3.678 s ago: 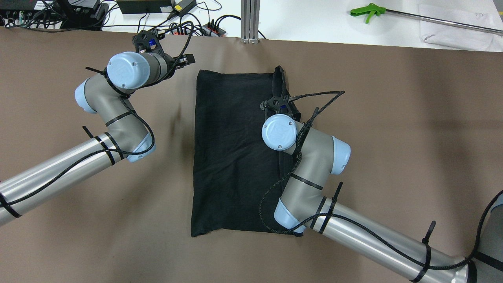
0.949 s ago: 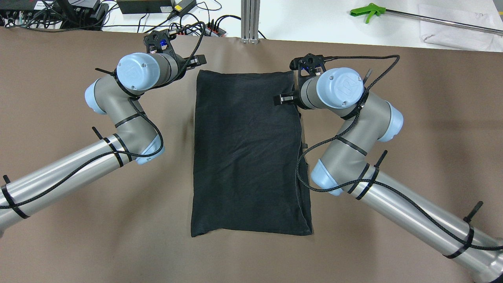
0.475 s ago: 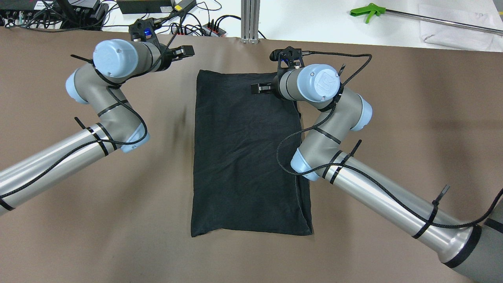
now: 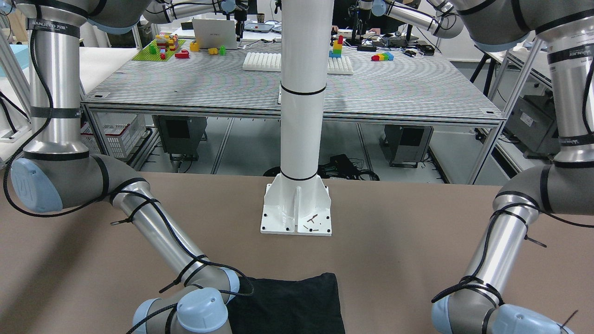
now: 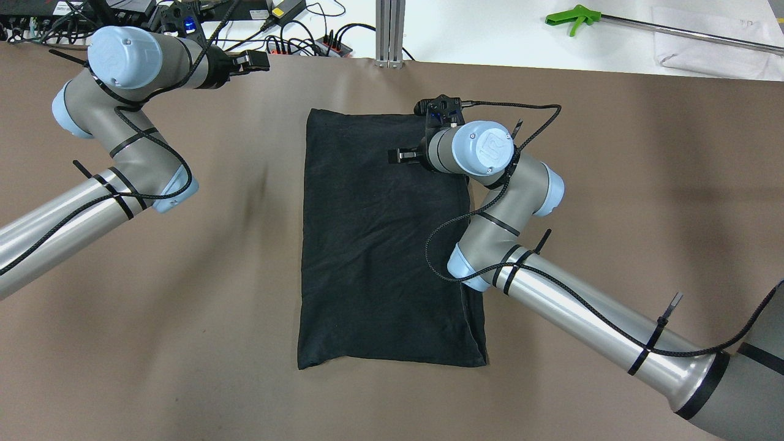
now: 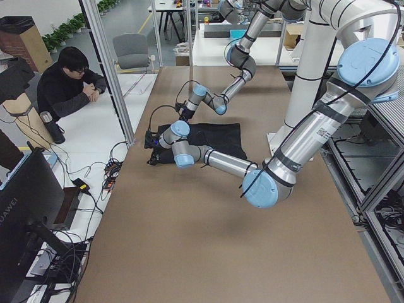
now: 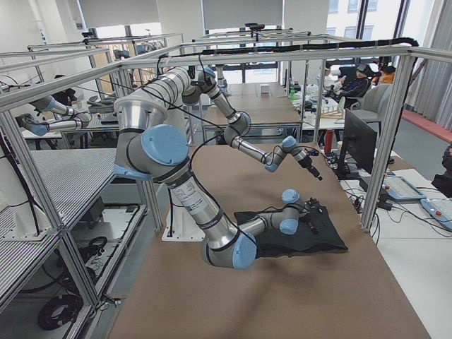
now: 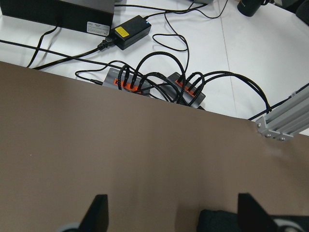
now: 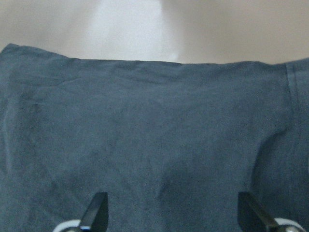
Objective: Fold clothes
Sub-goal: 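Press and smooth the shirt's top edge with the right gripper while the left arm retracts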
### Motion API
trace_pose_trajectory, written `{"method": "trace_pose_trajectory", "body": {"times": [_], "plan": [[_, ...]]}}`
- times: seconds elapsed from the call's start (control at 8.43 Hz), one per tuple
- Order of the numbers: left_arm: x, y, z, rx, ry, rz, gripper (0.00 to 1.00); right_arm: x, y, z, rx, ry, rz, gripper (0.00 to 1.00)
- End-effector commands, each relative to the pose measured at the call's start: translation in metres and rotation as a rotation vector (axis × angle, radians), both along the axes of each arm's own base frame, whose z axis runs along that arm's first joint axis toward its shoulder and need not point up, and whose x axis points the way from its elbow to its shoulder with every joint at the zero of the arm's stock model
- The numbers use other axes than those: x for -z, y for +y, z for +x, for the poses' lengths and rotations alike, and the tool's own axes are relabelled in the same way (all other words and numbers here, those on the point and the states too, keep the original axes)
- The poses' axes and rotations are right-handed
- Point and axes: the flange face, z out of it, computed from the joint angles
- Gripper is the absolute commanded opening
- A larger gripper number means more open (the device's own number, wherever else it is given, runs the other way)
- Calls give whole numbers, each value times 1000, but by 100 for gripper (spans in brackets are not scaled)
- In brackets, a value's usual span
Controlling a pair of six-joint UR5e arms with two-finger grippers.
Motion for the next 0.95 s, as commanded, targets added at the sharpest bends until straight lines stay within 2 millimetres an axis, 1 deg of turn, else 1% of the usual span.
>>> {"method": "trace_pose_trajectory", "body": {"times": [0.0, 0.12, 0.24, 0.36, 0.47, 0.59, 0.71, 0.83], "plan": [[2, -1, -1, 4, -4, 3, 94, -21, -1, -4, -3, 21, -29, 94], [2, -1, 0, 4, -4, 4, 94, -34, -5, -4, -8, 38, -44, 94], [-1, -1, 1, 3, -8, 1, 94, -39, -6, -2, -11, 44, -49, 94], [0, -1, 2, 5, -9, 2, 94, -54, -9, 5, -19, 58, -62, 94], [1, -2, 2, 5, -9, 0, 94, -65, -14, 16, -29, 60, -79, 94], [1, -2, 2, 5, -9, 0, 94, -81, -16, 24, -33, 72, -95, 94], [2, -1, 3, 3, -9, 2, 94, -92, -20, 33, -32, 77, -110, 94], [0, -2, 2, 5, -10, -1, 94, -88, -23, 40, -31, 51, -134, 94]]}}
